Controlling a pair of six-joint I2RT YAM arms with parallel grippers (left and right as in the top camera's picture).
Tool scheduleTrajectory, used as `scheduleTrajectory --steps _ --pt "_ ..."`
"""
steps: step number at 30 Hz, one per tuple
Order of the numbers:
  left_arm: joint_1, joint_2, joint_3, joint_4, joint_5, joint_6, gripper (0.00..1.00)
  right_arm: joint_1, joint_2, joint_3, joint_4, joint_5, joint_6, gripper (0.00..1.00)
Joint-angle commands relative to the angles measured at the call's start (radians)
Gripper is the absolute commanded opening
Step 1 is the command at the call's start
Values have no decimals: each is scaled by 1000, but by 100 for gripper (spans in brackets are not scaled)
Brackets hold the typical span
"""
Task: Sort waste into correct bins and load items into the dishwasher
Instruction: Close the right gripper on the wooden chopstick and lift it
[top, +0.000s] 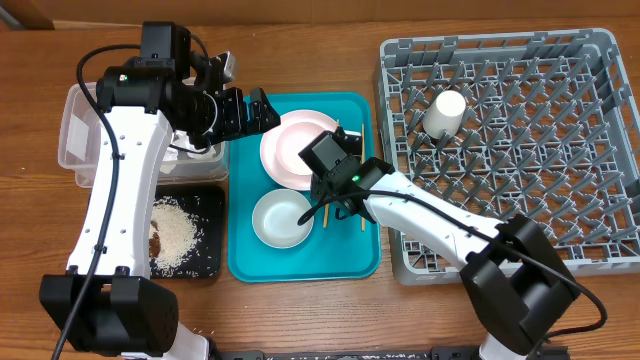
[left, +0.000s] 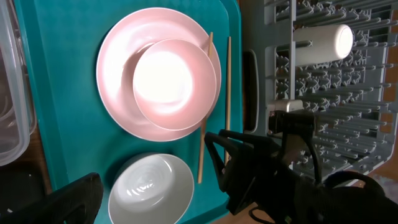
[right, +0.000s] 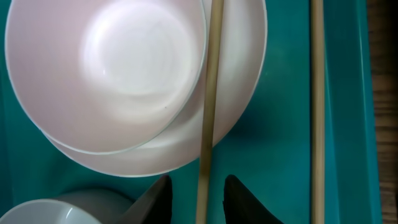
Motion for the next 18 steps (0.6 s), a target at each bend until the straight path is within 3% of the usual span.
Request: scheduleTrajectory --steps 1,18 --pt "-2 5 7 4 -6 -10 100 -4 43 -4 10 14 5 30" --pt "-2 5 7 4 -6 -10 100 -4 77 -4 29 3 5 20"
